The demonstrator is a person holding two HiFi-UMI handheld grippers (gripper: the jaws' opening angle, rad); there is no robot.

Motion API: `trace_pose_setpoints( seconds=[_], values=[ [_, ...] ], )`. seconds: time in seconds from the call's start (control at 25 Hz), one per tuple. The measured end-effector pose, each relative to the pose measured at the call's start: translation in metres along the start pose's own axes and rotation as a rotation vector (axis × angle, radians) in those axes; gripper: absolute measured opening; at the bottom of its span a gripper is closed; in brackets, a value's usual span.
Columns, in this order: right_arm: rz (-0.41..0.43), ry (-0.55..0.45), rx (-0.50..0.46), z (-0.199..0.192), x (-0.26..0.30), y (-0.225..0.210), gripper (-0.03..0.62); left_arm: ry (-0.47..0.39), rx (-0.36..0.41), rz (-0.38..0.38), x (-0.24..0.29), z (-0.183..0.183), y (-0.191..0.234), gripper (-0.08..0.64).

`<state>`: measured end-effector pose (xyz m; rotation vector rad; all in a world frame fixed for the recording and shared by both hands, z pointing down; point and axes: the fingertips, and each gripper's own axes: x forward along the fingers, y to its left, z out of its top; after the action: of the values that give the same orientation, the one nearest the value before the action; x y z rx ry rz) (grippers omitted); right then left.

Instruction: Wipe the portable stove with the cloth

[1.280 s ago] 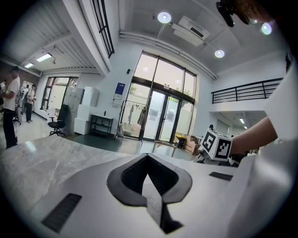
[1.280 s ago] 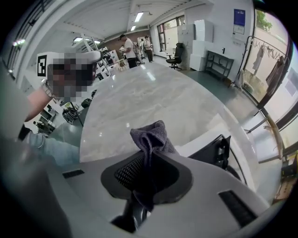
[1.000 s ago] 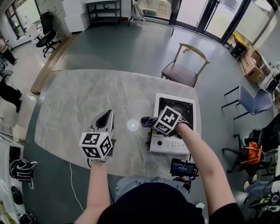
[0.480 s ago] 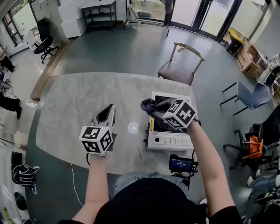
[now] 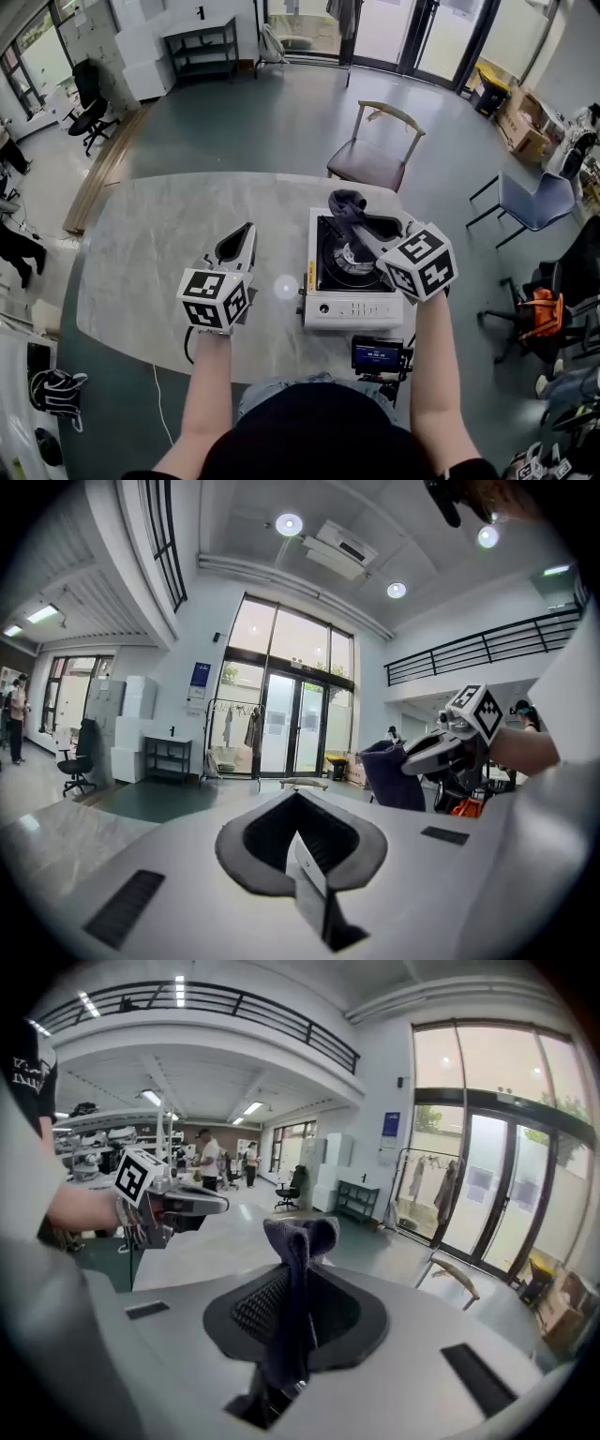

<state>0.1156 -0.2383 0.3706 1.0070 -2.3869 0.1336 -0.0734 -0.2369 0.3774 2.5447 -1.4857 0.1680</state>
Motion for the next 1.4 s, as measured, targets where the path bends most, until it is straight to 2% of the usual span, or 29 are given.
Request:
trace_pose_setpoints(
  seconds=[0.16, 0.28, 0.4, 0.56, 0.68, 0.84, 1.04, 1.4],
  values=[
    [-0.149, -0.114, 0.154, -0.010, -0.033, -0.018, 0.067, 0.003, 0.013, -0.027, 0.009, 0.003, -0.011, -0.002],
    [-0.255, -0.142, 0.187, -0.024, -0.062, -0.029, 0.067, 0.006, 0.021, -0.052, 0.018, 0.003, -0.025, -0.002],
    [-0.340, -0.135, 0.170, -0.036, -0.084, -0.036, 0.067, -0.008, 0.029, -0.064, 0.022, 0.005, -0.034, -0.002],
    [-0.466, -0.071, 0.066, -0.053, -0.104, -0.044, 0.067, -0.075, 0.047, -0.055, 0.024, 0.016, -0.042, -0.002],
    [-0.509, -0.141, 0.060, -0.048, -0.117, -0.042, 0.067, -0.125, 0.055, -0.036, 0.023, 0.027, -0.043, -0.002],
    [-0.612, -0.208, 0.087, -0.055, -0.134, -0.048, 0.067, -0.156, 0.074, -0.034, 0.023, 0.034, -0.046, -0.002],
    [-0.649, -0.269, 0.179, -0.063, -0.150, -0.053, 0.066, -0.169, 0.105, -0.043, 0.021, 0.041, -0.052, -0.002],
    [-0.706, -0.316, 0.147, -0.057, -0.174, -0.062, 0.066, -0.199, 0.133, -0.036, 0.016, 0.050, -0.055, -0.002]
  ],
)
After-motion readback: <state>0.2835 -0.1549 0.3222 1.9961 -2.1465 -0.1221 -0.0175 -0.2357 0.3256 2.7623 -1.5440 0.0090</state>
